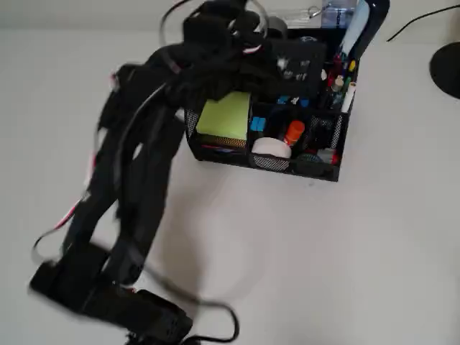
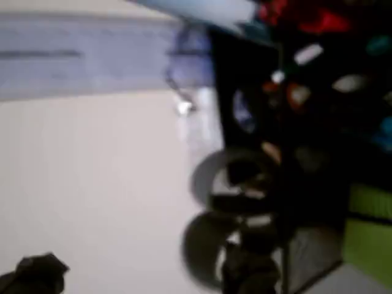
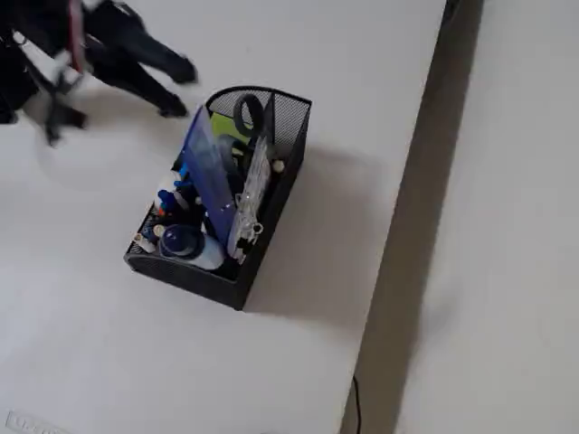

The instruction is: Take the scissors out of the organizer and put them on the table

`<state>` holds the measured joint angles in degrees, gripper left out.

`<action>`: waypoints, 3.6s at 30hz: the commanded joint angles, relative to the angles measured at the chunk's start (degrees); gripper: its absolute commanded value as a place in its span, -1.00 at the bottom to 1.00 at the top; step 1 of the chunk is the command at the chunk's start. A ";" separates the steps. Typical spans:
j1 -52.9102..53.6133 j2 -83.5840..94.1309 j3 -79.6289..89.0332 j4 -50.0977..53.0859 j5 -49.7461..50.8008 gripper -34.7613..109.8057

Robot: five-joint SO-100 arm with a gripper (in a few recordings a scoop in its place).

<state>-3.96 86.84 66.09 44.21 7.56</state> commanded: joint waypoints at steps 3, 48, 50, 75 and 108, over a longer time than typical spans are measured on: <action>-1.76 -8.79 -12.04 0.70 1.32 -0.04; 0.70 1.32 -22.32 3.08 1.14 -0.52; 0.88 3.78 -22.32 4.39 0.62 -0.52; 0.44 37.53 -22.06 43.86 0.62 -0.52; 26.72 71.81 40.61 47.64 -108.90 -0.52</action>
<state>12.30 156.88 97.29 100.20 -78.84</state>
